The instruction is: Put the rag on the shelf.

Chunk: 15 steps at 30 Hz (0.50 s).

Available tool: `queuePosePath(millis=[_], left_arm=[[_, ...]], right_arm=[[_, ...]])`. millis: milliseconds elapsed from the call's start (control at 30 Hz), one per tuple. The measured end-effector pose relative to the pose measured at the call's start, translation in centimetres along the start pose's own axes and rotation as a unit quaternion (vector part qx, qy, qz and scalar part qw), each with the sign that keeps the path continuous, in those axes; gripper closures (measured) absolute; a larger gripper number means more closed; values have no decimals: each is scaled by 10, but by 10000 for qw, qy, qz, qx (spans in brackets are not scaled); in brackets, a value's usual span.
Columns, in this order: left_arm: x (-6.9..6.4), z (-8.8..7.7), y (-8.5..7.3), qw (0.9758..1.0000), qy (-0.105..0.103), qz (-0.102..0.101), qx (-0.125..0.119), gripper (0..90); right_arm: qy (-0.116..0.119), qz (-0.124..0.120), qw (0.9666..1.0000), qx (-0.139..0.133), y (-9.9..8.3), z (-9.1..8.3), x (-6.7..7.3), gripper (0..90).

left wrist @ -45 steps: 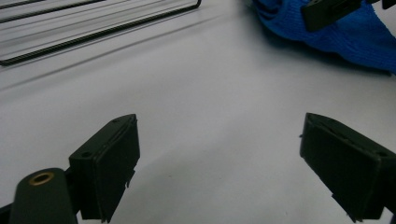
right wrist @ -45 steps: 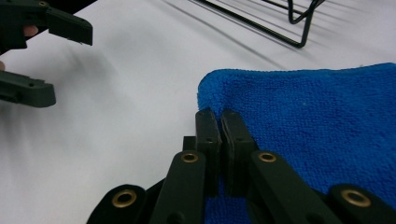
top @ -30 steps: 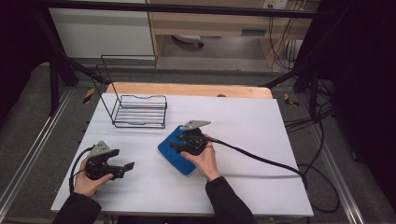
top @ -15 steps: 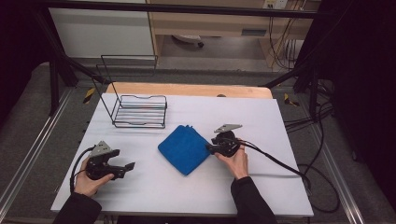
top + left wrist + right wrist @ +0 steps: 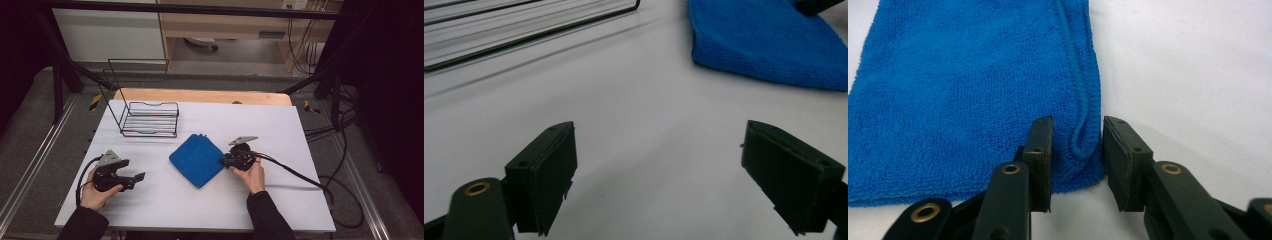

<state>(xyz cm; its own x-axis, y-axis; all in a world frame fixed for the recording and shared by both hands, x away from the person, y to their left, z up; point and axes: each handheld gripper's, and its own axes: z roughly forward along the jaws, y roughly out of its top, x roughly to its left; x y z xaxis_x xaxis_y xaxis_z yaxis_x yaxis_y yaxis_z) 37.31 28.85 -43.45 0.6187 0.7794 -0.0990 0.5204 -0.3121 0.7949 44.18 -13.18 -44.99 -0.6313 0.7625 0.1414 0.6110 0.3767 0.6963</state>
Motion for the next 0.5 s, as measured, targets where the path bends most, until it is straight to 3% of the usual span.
queuePosePath(millis=[167, 267, 333, 500], left_arm=[[-8, 7, 22, 9998, 121, -120, 49, 202], [-16, 17, 38, 9999, 103, -62, 86, 266], [-22, 29, 47, 9998, 134, -25, 132, 300], [-32, 67, 63, 9985, 99, 47, 530, 385]], right_arm=[[33, 71, 10000, -34, -1, 0, 0, 693], [30, 71, 10000, -47, -2, 0, 0, 699], [27, 90, 9999, -58, -2, 0, 0, 709], [38, 108, 9999, -81, -3, 0, 2, 736]])
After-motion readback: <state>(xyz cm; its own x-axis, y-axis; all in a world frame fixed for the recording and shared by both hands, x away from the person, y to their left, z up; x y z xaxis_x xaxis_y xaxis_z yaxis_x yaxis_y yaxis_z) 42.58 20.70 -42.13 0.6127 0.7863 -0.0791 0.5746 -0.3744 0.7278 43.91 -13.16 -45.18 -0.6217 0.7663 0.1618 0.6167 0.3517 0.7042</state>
